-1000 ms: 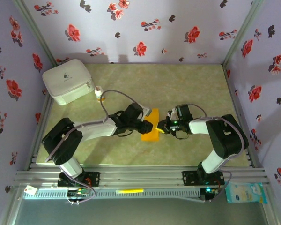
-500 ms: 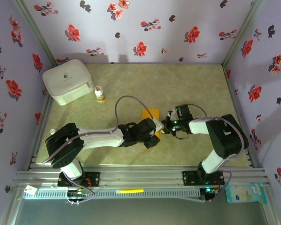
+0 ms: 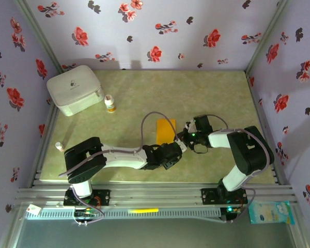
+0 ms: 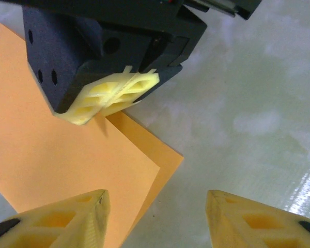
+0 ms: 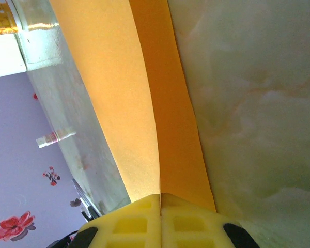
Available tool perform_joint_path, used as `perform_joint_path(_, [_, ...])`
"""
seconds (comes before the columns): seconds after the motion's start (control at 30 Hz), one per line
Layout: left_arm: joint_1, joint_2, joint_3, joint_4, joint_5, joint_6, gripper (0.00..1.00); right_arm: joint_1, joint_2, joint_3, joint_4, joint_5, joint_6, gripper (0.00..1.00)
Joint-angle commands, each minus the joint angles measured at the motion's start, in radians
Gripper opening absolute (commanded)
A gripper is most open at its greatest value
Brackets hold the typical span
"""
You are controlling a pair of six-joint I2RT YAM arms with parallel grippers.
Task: Fold a paper plane with a square sheet of paper (pick it up from the middle)
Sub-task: Fold the triangle a second time at the center of the table.
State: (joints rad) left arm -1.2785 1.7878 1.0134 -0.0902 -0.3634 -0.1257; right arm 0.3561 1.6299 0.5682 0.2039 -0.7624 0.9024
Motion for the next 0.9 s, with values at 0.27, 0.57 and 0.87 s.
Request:
perform_joint_path(0.27, [-0.001, 0.065, 0.058, 0.025, -0.111, 0.022, 0.49, 0.006, -0.024, 0.004, -0.006, 0.011, 0.021, 0.06])
perform_joint_path(0.57, [0.006, 0.077, 0.073, 0.021, -0.117, 0.026, 0.27, 0.007, -0.021, 0.001, -0.004, 0.008, 0.021, 0.06])
perform_joint_path(0.87, [0.01, 0.066, 0.066, 0.015, -0.116, 0.014, 0.0, 0.006, -0.025, -0.004, -0.001, 0.011, 0.022, 0.08])
